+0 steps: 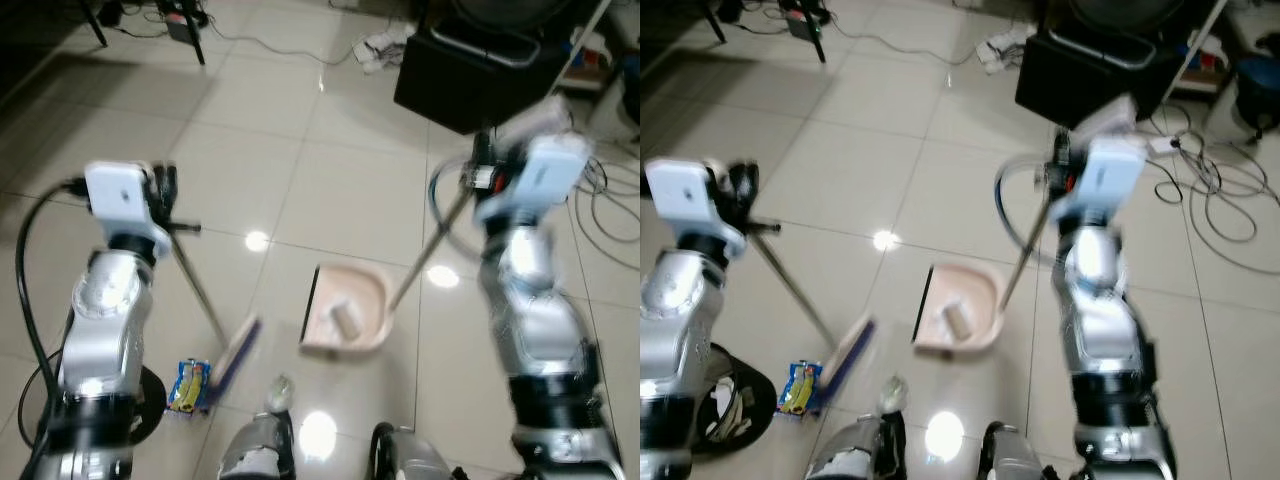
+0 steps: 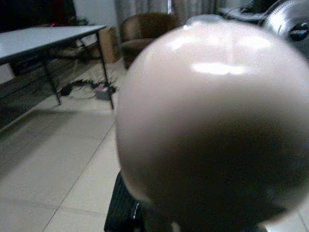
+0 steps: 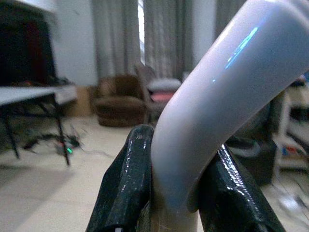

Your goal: Sweep floor

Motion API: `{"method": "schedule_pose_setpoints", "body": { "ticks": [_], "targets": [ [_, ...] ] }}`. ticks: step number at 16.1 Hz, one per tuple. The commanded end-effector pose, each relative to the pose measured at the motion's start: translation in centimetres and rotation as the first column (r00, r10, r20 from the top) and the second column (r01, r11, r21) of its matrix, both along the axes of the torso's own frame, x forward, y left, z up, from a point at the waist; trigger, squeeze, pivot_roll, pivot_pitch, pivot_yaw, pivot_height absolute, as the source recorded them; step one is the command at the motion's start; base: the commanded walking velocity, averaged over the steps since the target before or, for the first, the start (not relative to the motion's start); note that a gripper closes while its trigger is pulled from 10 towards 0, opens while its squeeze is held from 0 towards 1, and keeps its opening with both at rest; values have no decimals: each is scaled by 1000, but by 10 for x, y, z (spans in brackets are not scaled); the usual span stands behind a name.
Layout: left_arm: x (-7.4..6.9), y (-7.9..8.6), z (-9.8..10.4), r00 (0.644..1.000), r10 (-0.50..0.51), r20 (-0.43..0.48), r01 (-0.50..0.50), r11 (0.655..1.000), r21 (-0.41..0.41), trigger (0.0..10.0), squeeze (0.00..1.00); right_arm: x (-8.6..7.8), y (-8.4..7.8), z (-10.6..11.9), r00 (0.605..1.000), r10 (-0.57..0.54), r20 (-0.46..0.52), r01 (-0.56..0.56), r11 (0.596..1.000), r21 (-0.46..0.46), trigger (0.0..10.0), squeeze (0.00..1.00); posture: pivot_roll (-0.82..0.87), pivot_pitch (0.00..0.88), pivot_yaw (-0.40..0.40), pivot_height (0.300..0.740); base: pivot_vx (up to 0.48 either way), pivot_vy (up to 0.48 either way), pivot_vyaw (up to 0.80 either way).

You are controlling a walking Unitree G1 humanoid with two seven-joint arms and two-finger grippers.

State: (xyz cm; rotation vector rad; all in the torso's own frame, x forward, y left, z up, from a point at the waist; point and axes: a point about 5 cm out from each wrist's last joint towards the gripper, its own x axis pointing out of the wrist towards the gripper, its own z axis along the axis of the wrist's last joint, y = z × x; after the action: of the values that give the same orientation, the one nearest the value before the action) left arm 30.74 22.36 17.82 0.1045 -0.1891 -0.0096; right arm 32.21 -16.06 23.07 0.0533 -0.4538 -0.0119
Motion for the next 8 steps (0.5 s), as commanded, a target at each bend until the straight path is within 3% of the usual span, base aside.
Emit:
{"method": "schedule_pose_setpoints", "body": {
  "ticks": [1,4,7,8],
  "targets": [
    [-12,2,4,999,38,8,-38,999,12,10000,0,-4,15,28,995,85,55,-87,996,24,10000,0,17,89,27,740,0,0,800],
    [-30,5,-7,996,81,-37,-80,996,27,10000,0,-6,30,49,983,165,79,-169,985,38,10000,0,24,76,17,740,0,0,800],
    [-52,0,-18,992,105,-76,-100,993,66,10000,0,-7,37,61,977,197,78,-206,969,134,10000,0,38,67,4,740,0,0,800],
    [-54,-2,-19,991,105,-80,-100,993,61,10000,0,-7,37,62,977,199,79,-209,966,151,10000,0,39,65,5,740,0,0,800]
  ]
}}
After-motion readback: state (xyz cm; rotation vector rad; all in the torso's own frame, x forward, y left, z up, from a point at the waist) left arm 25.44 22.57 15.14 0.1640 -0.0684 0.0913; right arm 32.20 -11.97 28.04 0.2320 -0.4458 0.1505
